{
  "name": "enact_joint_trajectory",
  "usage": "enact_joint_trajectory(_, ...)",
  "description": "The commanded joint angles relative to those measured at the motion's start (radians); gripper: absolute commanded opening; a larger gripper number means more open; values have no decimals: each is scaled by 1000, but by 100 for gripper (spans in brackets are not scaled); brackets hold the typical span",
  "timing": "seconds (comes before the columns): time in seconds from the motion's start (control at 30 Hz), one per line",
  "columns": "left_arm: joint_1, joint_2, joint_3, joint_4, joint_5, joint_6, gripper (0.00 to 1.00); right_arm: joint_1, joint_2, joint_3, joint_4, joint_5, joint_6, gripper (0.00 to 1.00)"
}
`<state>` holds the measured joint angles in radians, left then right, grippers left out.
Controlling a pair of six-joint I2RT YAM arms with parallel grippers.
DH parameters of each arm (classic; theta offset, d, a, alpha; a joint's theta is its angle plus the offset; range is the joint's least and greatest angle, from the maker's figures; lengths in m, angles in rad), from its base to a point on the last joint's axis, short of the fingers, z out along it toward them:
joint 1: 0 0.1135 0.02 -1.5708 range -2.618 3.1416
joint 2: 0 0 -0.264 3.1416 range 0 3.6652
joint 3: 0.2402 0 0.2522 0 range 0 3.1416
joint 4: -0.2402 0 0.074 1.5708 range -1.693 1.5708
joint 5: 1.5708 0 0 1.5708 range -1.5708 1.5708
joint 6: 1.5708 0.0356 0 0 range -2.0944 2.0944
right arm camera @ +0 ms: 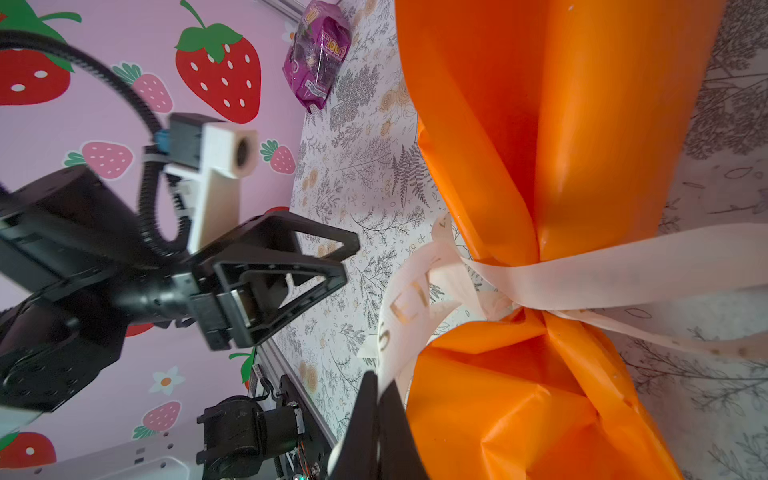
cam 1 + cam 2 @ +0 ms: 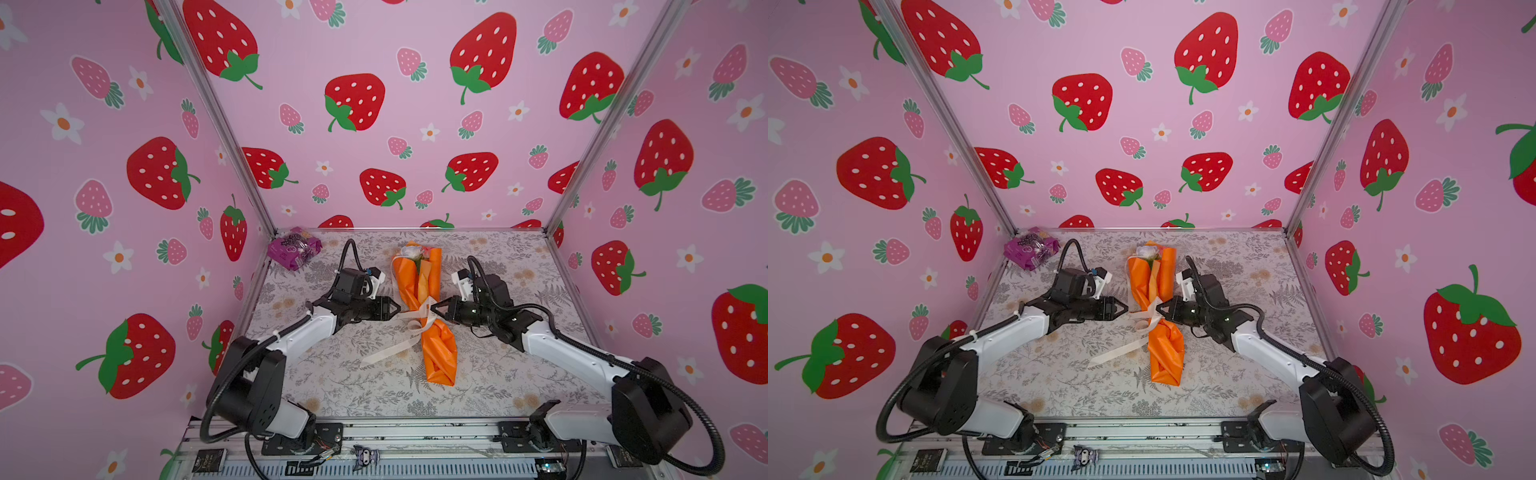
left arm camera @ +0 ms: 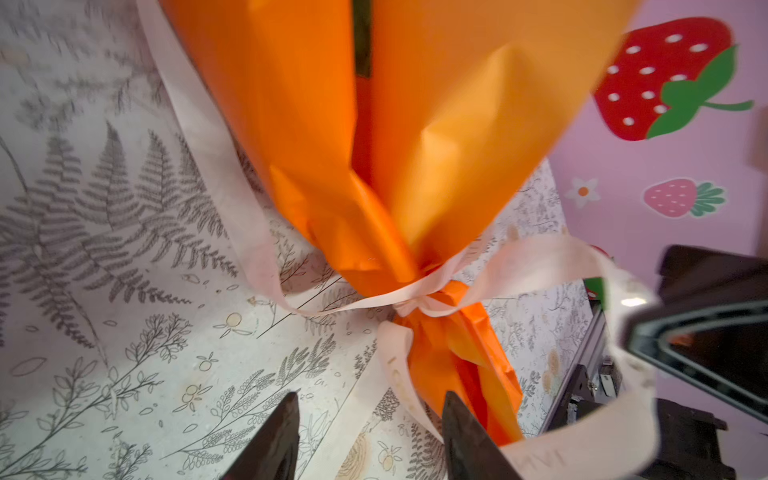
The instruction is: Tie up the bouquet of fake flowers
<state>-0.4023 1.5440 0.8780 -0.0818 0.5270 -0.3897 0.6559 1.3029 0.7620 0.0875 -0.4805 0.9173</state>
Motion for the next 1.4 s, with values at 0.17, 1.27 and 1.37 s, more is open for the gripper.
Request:
enact_joint_trajectory(0.17,-24,83,102,-63,-87,160,57,-4,-13,19,-23,8,-23,2)
enact_joint_trajectory(1.27,-128,275,289,-228,-221,1146,43,-5,-27,33,-67,30,-27,4)
enact_joint_trajectory(1.37,-128,272,284,-227,-216,1151,34,-5,-24,33,-68,34,-22,4)
